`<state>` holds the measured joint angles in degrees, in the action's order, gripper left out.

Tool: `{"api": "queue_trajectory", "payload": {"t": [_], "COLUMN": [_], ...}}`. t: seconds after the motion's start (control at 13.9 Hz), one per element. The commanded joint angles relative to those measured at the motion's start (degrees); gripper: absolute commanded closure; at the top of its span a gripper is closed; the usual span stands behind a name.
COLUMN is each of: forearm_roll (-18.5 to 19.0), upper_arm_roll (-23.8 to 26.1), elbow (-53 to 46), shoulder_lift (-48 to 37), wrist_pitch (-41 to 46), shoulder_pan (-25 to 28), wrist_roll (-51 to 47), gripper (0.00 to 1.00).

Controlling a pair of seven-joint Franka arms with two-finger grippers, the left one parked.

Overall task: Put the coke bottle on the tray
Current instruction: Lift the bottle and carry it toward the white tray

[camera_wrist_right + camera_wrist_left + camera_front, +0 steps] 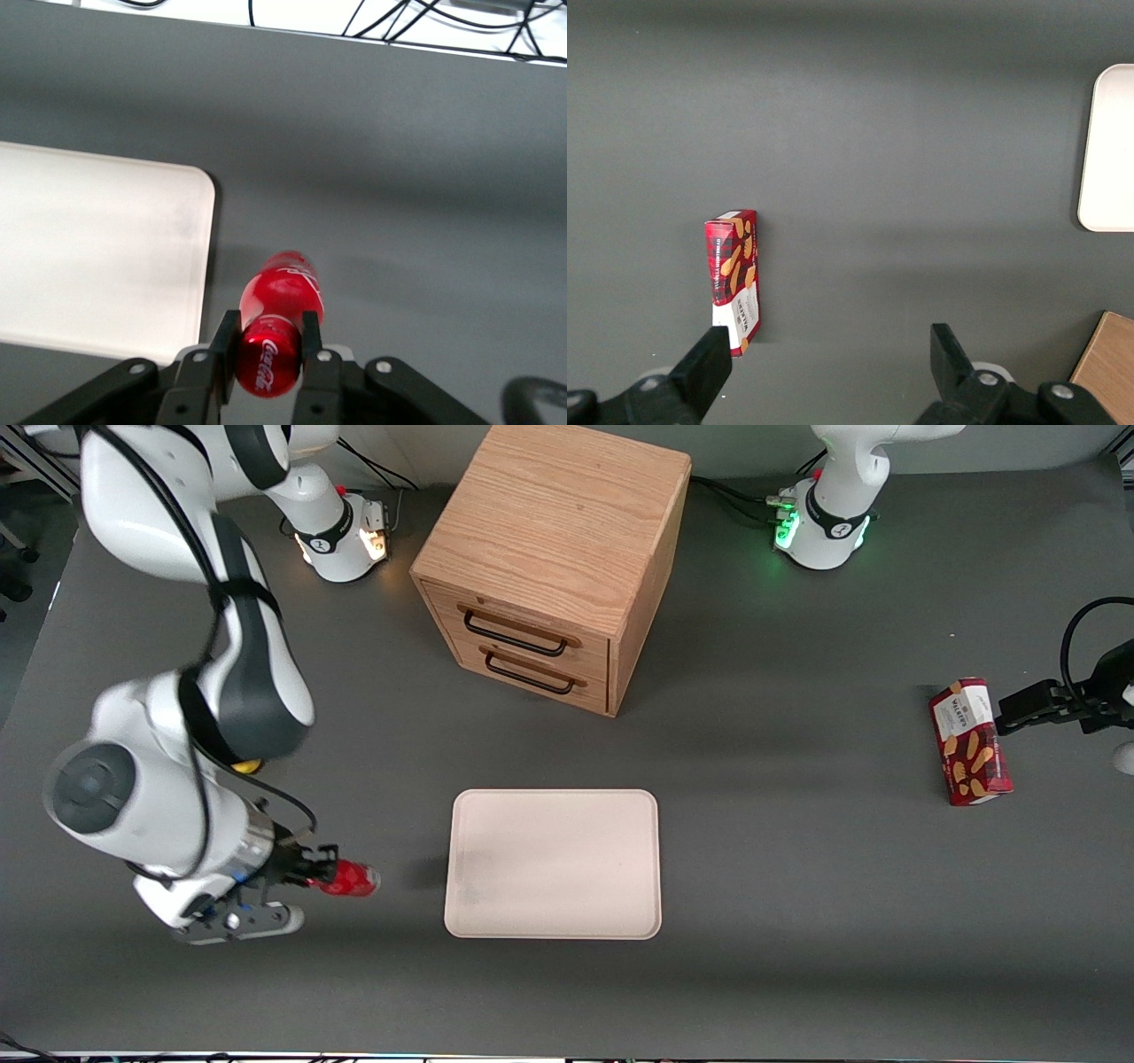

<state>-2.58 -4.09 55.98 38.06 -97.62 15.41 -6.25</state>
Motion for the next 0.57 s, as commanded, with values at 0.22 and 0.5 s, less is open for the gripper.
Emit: {"api": "queue_trajectory", "payload": {"t": [0.22, 0.5], "forearm_roll": [0.7, 0.9], "upper_arm_roll": [0.0, -0.1], "elbow": [4.2, 4.4], "shoulder_lift": [-14.8, -19.8], "wrist_pitch": [13.6, 18.8], "shoulder_pan": [0.1, 0.6], "wrist_roll": [-0.3, -0.4], "gripper": [1.0, 1.0]}}
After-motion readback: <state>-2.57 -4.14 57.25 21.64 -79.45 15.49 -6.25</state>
